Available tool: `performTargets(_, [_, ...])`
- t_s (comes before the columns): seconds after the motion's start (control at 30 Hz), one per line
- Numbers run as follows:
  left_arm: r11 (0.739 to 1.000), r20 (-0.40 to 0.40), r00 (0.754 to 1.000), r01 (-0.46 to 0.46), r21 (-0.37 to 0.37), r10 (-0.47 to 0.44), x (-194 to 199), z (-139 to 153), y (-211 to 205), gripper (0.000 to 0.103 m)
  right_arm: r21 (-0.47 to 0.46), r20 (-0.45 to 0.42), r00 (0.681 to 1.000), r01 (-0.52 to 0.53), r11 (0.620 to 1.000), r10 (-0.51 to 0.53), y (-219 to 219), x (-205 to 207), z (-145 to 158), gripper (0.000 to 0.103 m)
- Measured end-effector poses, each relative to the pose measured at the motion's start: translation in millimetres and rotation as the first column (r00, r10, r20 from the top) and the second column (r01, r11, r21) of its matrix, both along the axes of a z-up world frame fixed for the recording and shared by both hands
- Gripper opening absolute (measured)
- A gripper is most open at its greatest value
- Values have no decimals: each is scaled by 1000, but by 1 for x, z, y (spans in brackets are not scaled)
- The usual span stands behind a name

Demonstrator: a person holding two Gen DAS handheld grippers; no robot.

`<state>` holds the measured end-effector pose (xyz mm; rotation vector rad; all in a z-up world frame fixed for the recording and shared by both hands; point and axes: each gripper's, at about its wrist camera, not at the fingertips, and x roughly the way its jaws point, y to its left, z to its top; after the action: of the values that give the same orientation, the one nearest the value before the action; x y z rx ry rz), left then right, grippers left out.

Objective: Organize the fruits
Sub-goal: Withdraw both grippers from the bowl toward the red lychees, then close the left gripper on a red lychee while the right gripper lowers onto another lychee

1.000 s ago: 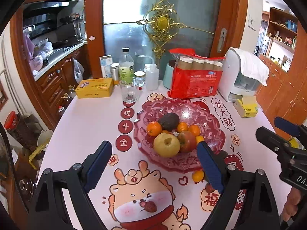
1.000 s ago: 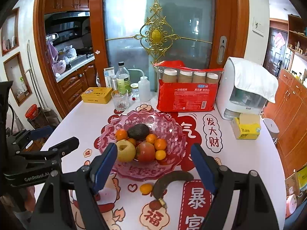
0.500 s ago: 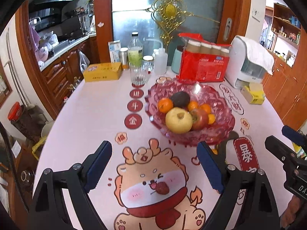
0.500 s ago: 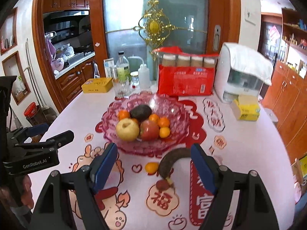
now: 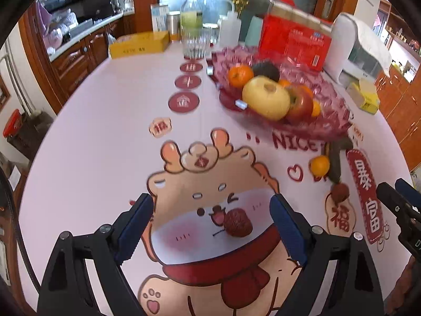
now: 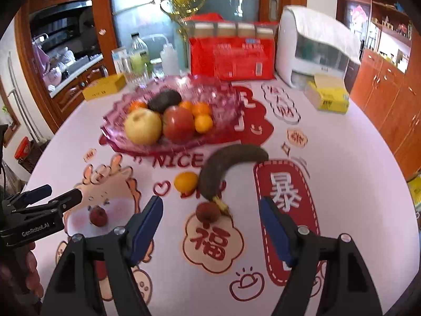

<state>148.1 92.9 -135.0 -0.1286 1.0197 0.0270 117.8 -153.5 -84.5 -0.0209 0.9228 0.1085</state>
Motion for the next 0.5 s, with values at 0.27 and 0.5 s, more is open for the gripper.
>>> performTargets(0.27, [1000,-44,999,3,-11,-4,8,-27,-3,89,-16,-73,997,12,1000,-13,1,12,-36,66])
performTargets(0.5, [999,-67,998,-8,-34,6,10,-40,-3,89,-13,-113,994,11,1000,-12,1,22,-55,61])
